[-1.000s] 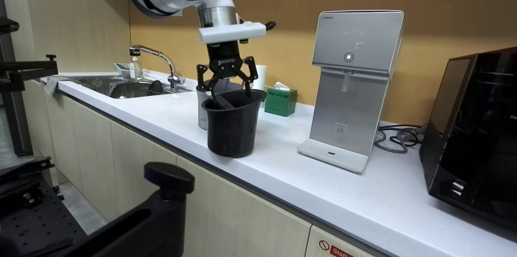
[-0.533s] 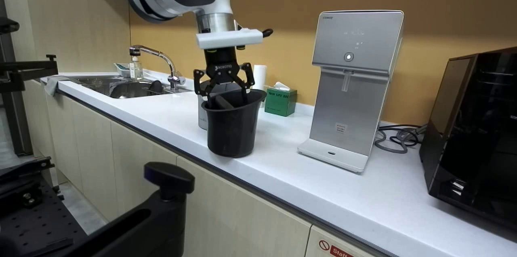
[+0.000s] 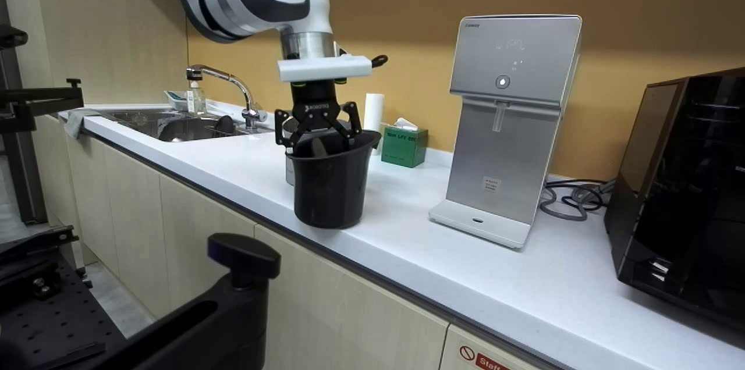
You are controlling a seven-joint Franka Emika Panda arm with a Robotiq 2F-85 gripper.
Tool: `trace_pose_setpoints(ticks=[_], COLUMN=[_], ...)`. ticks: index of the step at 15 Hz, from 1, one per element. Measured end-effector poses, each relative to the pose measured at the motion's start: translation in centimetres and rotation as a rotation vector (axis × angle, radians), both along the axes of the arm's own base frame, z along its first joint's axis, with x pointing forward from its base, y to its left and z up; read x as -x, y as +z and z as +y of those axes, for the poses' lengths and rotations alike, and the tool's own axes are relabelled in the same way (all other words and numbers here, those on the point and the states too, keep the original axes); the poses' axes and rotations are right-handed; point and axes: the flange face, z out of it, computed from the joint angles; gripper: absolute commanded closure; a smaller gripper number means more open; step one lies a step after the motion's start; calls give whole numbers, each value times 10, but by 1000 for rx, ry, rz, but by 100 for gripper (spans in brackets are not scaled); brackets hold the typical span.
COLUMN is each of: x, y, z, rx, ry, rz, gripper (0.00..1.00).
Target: Put the inner bucket of the trash can inside the outer trash bucket
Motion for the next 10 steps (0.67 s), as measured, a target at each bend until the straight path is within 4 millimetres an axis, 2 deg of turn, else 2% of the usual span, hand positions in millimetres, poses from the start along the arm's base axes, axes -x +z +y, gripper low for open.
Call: trace_pose_setpoints(ticks=[2, 5, 10], x=[0, -1, -2], y=[-5, -12, -11], z=[2, 4, 4], rx=[-3, -20, -49], ry=[-12, -50, -114], rz=[8, 16, 18], gripper=[33, 55, 90])
